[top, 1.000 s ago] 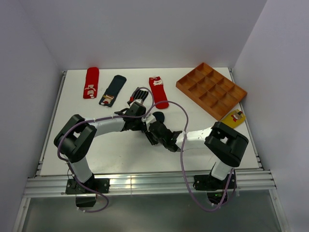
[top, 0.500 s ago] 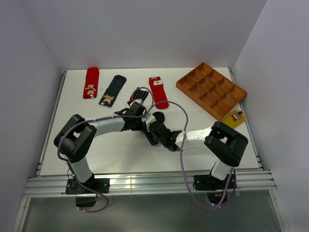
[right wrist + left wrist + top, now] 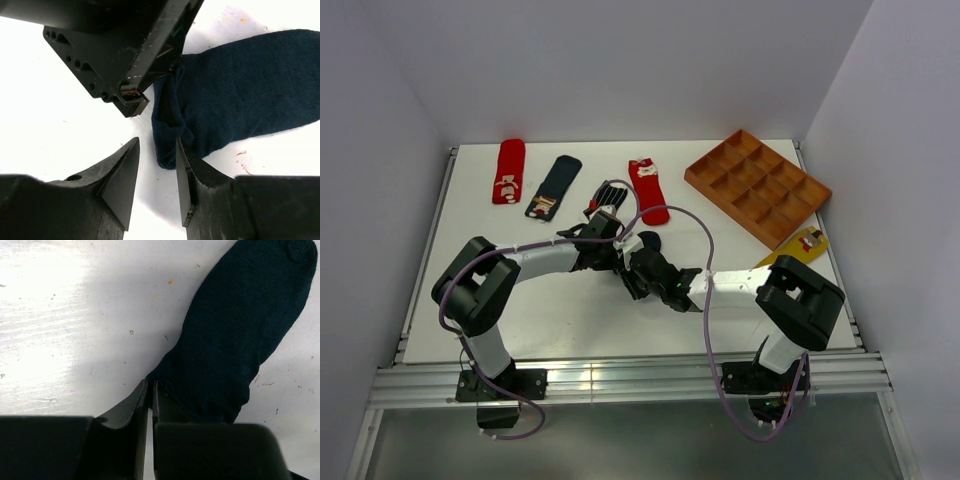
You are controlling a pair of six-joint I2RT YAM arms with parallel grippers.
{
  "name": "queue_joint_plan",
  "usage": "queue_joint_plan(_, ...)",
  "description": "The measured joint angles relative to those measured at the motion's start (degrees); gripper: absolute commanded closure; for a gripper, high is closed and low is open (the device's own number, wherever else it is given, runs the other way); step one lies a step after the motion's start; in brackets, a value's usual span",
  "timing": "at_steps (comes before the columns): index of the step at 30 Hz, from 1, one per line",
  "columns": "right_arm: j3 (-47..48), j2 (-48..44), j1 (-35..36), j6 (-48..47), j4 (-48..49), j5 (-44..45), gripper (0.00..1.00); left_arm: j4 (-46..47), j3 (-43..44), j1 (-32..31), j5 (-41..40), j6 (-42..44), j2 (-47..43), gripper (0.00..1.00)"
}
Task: Roll the socks
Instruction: Roll the sock at the center of the board.
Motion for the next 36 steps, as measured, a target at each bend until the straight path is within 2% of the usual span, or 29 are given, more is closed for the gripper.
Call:
queue_joint_plan(7, 0.00, 0.00, -0.11, 0.24, 0.04, -1.18, 0.62, -0.22, 0.33, 0.02, 0.37, 0.02, 0.26, 0.89)
queue_joint_plan(18, 0.17, 0.20, -0.11, 0.20, 0.02, -1.53, 0.61, -0.24, 0.35, 0.02, 0.44, 0.02, 0.31, 0.89)
queue_joint_plan(36, 1.75, 3.69, -0.22, 0.59, -1.18, 2.54, 0.61, -0.24, 0.35, 0.35, 1.16, -0.02, 0.33, 0.89)
